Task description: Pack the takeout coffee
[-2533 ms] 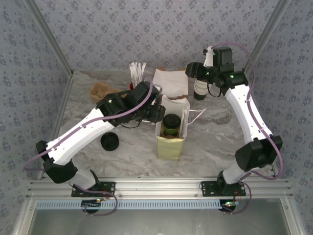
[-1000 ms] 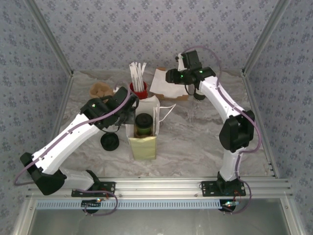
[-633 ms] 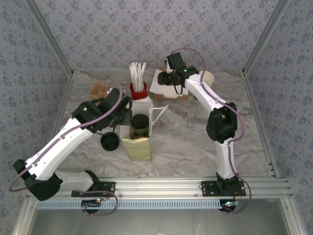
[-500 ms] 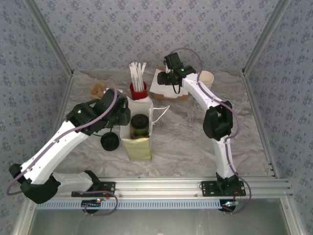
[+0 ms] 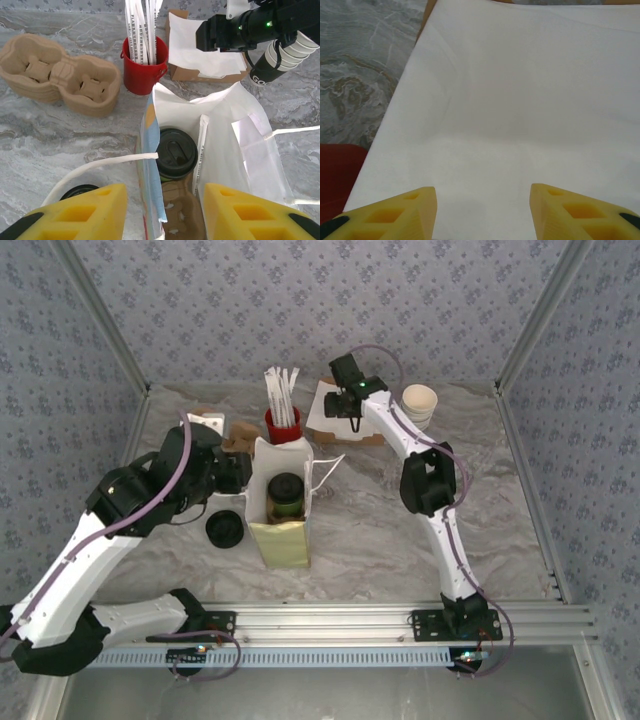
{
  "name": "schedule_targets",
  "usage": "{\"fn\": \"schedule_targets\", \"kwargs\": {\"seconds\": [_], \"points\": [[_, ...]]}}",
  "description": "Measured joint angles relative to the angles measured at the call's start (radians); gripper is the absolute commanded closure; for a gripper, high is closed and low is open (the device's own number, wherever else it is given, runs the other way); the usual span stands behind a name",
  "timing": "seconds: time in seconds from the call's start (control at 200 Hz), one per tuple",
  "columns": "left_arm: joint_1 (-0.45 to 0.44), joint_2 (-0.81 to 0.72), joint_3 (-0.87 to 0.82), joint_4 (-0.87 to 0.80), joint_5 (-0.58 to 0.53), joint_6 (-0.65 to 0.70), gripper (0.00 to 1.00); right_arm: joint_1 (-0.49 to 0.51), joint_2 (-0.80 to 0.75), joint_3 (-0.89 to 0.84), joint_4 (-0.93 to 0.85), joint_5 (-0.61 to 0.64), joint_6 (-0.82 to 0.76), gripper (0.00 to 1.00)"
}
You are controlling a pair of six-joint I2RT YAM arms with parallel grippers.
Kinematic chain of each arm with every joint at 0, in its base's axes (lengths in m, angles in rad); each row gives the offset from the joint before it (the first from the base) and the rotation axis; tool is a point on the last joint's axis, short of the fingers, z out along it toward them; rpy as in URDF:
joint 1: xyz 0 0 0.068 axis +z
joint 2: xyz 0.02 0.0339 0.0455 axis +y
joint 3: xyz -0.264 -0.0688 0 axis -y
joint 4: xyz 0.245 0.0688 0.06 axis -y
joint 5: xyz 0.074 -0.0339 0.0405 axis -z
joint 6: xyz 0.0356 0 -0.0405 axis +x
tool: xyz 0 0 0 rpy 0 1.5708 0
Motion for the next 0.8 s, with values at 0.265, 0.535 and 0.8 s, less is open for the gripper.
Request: {"fn": "schedule_targets", "kwargs": {"seconds": [0.265,0.535,0.8], "points": [[0.0,0.003,0.008,-0.001,-0.002,0.013,0.56,-0.018,0.076,0.063,-0.016,0.052,0.0,0.42],[0.0,0.003,0.019,-0.001,-0.002,0.015,0.57,-0.043,0.138,0.125,-0.025,0.06,0.0,0.41],[0.0,0.003,0.019,-0.001,-0.002,0.015,0.57,-0.047,0.168,0.127,-0.025,0.067,-0.003,0.44]]}}
